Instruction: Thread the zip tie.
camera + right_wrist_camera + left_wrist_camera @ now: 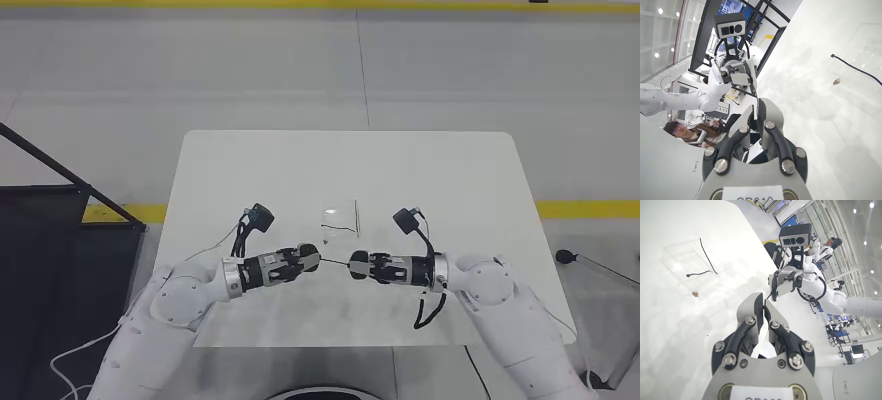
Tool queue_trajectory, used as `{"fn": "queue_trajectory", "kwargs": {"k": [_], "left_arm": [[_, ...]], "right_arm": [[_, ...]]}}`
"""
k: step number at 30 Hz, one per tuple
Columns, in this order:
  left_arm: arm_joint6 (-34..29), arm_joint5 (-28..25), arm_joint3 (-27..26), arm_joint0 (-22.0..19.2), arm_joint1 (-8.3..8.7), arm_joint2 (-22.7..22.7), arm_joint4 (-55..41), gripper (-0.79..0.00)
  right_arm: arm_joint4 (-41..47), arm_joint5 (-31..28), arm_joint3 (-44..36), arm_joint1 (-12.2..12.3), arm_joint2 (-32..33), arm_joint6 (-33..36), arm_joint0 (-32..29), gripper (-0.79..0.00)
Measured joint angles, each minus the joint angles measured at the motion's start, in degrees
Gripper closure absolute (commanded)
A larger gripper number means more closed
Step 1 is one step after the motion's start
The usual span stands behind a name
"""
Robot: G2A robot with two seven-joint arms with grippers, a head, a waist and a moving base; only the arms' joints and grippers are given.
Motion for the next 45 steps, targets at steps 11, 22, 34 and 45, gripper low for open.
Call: {"fn": "queue_trajectory", "kwargs": {"k": [11,22,34,45], "left_arm": [[0.2,-0.5,0.1,-0.1,0.40,0.3,-1.1,-0.785],[10.1,-3.7,-0.5,2.1,0.33,-1.3,-3.3,-0.785],[16.7,-8.1,-1.4,5.0,0.20,-1.5,-1.0,-0.785],[17.6,-8.1,-1.6,5.2,0.10,-1.1,-0.9,-0.785]], "right_arm": [[0.6,0.2,0.0,0.2,-0.3,0.2,0.2,0.000],[2.9,-0.9,-1.5,0.6,2.4,-6.3,-3.2,0.000],[2.9,-1.8,-4.5,1.1,4.9,-10.6,-6.9,0.000],[0.9,0.6,-5.6,0.8,4.3,-14.3,-7.3,0.000]]}}
